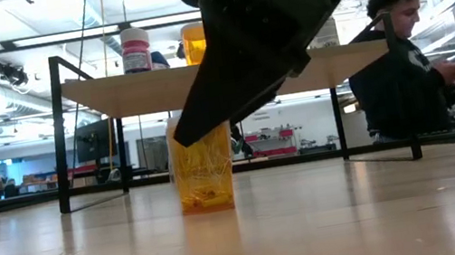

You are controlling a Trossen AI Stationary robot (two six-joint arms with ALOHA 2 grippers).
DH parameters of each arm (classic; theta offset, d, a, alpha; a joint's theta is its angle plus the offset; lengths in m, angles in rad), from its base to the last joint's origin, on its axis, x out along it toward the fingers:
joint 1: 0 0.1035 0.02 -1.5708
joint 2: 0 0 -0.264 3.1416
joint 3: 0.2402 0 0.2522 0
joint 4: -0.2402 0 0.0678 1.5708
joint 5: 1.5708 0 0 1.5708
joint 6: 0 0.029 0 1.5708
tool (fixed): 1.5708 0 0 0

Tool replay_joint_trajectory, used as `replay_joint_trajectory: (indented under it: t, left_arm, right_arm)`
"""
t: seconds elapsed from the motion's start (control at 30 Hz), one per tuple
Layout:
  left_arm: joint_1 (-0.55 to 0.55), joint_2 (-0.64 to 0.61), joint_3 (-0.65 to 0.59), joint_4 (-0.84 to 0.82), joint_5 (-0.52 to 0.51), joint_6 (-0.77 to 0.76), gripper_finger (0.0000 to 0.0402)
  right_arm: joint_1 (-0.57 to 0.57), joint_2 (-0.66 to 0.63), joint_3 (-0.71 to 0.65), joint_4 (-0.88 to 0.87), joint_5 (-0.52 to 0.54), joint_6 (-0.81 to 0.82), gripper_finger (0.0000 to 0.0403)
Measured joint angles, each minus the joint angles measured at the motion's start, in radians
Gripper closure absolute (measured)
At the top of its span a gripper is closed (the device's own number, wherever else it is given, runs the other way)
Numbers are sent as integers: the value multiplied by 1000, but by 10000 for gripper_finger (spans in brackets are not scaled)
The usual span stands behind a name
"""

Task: Pick and place medicine bottles onto shelf by color
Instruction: Put the orange medicine bottle on the shelf

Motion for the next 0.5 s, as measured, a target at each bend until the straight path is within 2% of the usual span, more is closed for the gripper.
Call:
replay_joint_trajectory:
  t: [0.5]
  left_arm:
    - [0,0,0,0,0,0,263]
  right_arm:
    - [0,0,2,-50,-4,26,63]
